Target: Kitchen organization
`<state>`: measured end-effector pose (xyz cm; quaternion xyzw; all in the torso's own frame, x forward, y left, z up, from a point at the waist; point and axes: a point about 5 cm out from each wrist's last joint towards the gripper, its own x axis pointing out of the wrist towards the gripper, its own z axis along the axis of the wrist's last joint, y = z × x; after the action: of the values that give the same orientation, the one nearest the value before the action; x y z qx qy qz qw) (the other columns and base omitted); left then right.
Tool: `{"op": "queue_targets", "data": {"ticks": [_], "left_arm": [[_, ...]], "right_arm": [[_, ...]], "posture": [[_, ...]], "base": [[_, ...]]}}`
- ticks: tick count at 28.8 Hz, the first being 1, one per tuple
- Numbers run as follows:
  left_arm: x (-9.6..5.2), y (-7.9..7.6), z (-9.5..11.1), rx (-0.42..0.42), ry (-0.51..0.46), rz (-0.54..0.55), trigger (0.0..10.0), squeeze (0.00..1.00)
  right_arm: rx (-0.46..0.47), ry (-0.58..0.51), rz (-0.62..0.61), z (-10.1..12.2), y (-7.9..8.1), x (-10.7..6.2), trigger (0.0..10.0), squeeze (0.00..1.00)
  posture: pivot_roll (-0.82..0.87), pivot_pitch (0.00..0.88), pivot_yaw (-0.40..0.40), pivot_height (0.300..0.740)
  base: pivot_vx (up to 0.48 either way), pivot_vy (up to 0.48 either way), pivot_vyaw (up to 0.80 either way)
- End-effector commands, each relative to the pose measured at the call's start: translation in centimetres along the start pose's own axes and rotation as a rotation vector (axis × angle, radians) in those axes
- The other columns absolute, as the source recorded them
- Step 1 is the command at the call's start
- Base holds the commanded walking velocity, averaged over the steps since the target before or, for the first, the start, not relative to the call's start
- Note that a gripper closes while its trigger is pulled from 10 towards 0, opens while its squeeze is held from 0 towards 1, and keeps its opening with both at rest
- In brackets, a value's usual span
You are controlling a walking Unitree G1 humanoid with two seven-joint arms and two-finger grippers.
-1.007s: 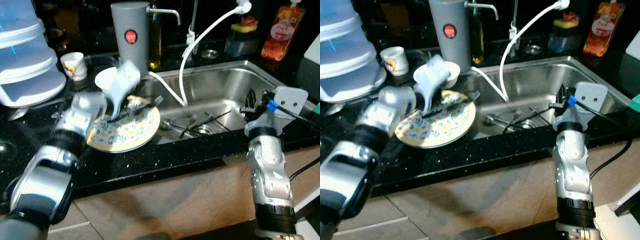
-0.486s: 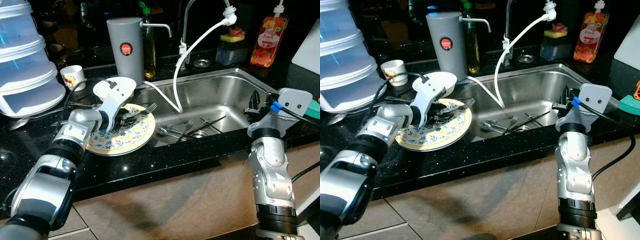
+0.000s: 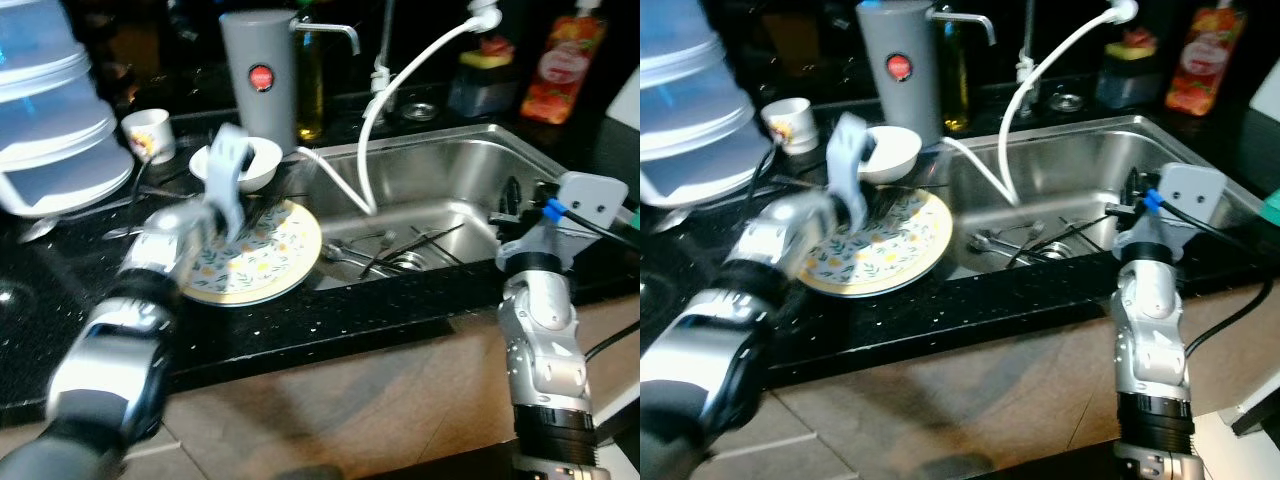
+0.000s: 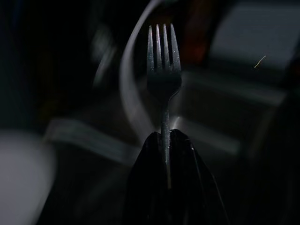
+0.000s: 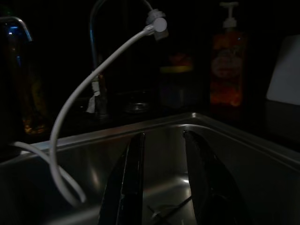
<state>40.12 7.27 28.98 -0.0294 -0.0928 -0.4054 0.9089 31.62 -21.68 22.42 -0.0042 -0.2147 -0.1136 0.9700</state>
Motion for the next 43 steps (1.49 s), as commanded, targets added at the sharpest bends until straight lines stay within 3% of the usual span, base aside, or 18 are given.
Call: {"op": "queue_targets", "data": {"ticks": [1,7,8,11,12,16,17,20,22,23,25,27,28,30,32,34,36,43], "left_arm": [[0.4,-0.7,-1.9,-0.002,0.054,0.016,10.0,0.0],[4.1,-5.1,-4.7,0.155,0.218,0.09,10.0,0.0],[4.7,-6.0,-5.0,0.147,0.227,0.091,10.0,0.73],[5.0,-6.6,-5.1,0.132,0.227,0.087,10.0,0.73],[5.3,-6.8,-4.5,0.109,0.181,0.088,10.0,1.0],[5.7,-6.8,-2.7,0.02,0.059,0.075,10.0,1.0],[5.6,-6.2,-0.5,-0.055,-0.069,0.067,10.0,0.0],[4.9,-4.8,1.8,-0.059,-0.162,0.06,10.0,0.0],[2.4,-1.9,3.6,0.174,-0.139,0.067,10.0,0.0],[2.4,-1.9,3.6,0.174,-0.139,0.067,10.0,0.0],[-2.1,2.2,2.7,0.37,0.059,0.105,10.0,0.0],[-2.1,2.2,2.7,0.37,0.059,0.105,10.0,0.0],[-4.7,4.2,2.1,0.408,0.169,0.138,10.0,0.0],[-4.7,4.2,2.1,0.408,0.169,0.138,10.0,0.0],[-9.8,8.2,0.6,0.445,0.362,0.264,10.0,0.0],[-9.8,8.2,0.6,0.445,0.362,0.264,10.0,0.0],[-14.2,10.9,-1.5,0.415,0.528,0.375,10.0,0.0],[-15.8,11.4,-2.4,0.389,0.589,0.403,10.0,0.0]], "right_arm": [[0.005,0.002,0.002,0.0,0.2,0.1,10.0,0.0],[-0.004,0.003,-0.008,0.0,-0.1,-0.1,10.0,0.0],[-0.007,-0.002,-0.01,0.1,-0.2,-0.1,10.0,0.0],[-0.008,-0.005,-0.011,0.2,-0.2,-0.1,10.0,0.0],[-0.011,-0.008,-0.015,0.3,-0.4,-0.1,10.0,0.0],[-0.014,-0.009,-0.017,0.4,-0.5,-0.1,10.0,0.0],[-0.016,-0.009,-0.019,0.4,-0.6,-0.1,10.0,0.0],[-0.015,-0.008,-0.021,0.4,-0.6,-0.3,10.0,0.0],[-0.01,-0.001,-0.017,0.2,-0.4,-0.5,10.0,0.0],[-0.01,-0.001,-0.017,0.2,-0.4,-0.5,10.0,0.0],[-0.005,0.001,-0.017,0.1,-0.4,-0.4,10.0,0.0],[-0.005,0.001,-0.017,0.1,-0.4,-0.4,10.0,0.0],[-0.003,0.004,-0.018,0.0,-0.4,-0.3,10.0,0.0],[-0.003,0.004,-0.018,0.0,-0.4,-0.3,10.0,0.0],[0.002,0.015,-0.006,-0.3,-0.3,-0.1,10.0,0.0],[0.002,0.015,-0.006,-0.3,-0.3,-0.1,10.0,0.0],[0.009,0.018,0.012,-0.4,0.3,0.1,10.0,0.0],[0.011,0.017,0.013,-0.4,0.4,0.1,10.0,0.0]], "posture": [[-0.03,0.0,0.038,0.74],[-0.09,0.0,0.063,0.74],[-0.1,0.0,0.066,0.74],[-0.1,0.0,0.066,0.74],[-0.1,0.0,0.066,0.74],[-0.11,0.0,0.069,0.74],[-0.11,0.0,0.069,0.74],[-0.09,0.0,0.058,0.74],[-0.07,0.0,0.057,0.74],[-0.07,0.0,0.057,0.74],[-0.04,0.0,0.054,0.74],[-0.04,0.0,0.054,0.74],[-0.04,0.0,0.054,0.74],[-0.04,0.0,0.054,0.74],[-0.01,0.0,0.041,0.74],[-0.01,0.0,0.041,0.74],[0.02,0.0,0.038,0.74],[0.02,0.0,0.038,0.74]], "base": [[0.0,0.0,0.0],[0.0,0.0,0.0],[0.0,0.0,0.0],[0.0,0.0,0.0],[0.0,0.0,0.0],[0.0,0.0,0.0],[0.0,0.0,0.0],[0.0,0.0,0.0],[0.0,0.0,0.0],[0.0,0.0,0.0],[0.0,0.0,0.0],[0.0,0.0,0.0],[0.0,0.0,0.0],[0.0,0.0,0.0],[0.0,0.0,0.0],[0.0,0.0,0.0],[0.0,0.0,0.0],[0.0,0.0,0.0]]}}
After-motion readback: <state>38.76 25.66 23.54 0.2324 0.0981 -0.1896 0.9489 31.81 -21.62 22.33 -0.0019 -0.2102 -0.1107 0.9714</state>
